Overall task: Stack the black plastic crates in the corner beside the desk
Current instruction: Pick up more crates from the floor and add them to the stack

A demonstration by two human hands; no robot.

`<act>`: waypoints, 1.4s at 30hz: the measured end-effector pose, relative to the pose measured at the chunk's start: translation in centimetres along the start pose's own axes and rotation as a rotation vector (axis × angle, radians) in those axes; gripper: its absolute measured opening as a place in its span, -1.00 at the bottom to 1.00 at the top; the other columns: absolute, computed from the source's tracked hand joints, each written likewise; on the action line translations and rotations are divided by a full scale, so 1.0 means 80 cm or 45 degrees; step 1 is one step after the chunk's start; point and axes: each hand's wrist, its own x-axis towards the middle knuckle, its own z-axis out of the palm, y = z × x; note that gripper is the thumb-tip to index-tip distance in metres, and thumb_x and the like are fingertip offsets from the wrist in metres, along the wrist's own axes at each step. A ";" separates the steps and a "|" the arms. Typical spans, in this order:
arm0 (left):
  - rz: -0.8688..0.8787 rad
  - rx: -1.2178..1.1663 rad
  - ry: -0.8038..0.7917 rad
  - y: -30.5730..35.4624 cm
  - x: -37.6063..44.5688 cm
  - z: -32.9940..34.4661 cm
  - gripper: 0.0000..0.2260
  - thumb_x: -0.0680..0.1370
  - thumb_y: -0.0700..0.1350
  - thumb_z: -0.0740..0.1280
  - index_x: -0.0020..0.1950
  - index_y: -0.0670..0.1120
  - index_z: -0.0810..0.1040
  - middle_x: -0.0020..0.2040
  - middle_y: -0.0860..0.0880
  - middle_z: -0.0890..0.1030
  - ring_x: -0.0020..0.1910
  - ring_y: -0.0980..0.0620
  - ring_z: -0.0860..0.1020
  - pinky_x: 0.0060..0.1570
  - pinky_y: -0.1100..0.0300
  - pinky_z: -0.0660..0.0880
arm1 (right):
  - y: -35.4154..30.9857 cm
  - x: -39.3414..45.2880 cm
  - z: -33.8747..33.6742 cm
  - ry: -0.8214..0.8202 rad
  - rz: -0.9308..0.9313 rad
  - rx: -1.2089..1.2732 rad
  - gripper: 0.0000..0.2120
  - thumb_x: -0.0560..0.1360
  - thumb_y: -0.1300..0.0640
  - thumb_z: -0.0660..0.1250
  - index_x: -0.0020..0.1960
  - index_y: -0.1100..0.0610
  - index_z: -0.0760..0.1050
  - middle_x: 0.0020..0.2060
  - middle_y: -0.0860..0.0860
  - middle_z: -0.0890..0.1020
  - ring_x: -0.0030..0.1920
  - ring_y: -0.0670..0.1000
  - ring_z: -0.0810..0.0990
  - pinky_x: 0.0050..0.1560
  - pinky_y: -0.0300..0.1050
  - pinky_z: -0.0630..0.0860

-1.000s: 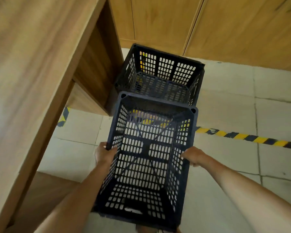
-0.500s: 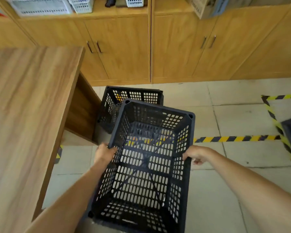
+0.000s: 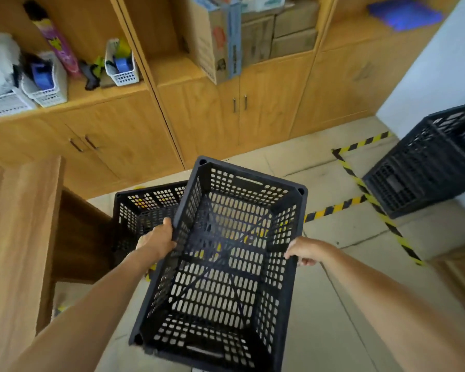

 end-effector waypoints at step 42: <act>0.730 0.641 -0.065 0.423 0.298 -0.243 -0.68 0.45 -0.14 0.29 0.20 -0.06 0.43 0.11 -0.05 0.56 0.07 -0.06 0.54 0.11 0.03 0.52 | 0.119 -0.027 -0.255 0.014 -0.003 0.600 -0.68 0.54 0.02 0.29 0.24 0.12 0.44 -0.15 0.01 0.52 -0.36 -0.08 0.46 -0.33 -0.26 0.41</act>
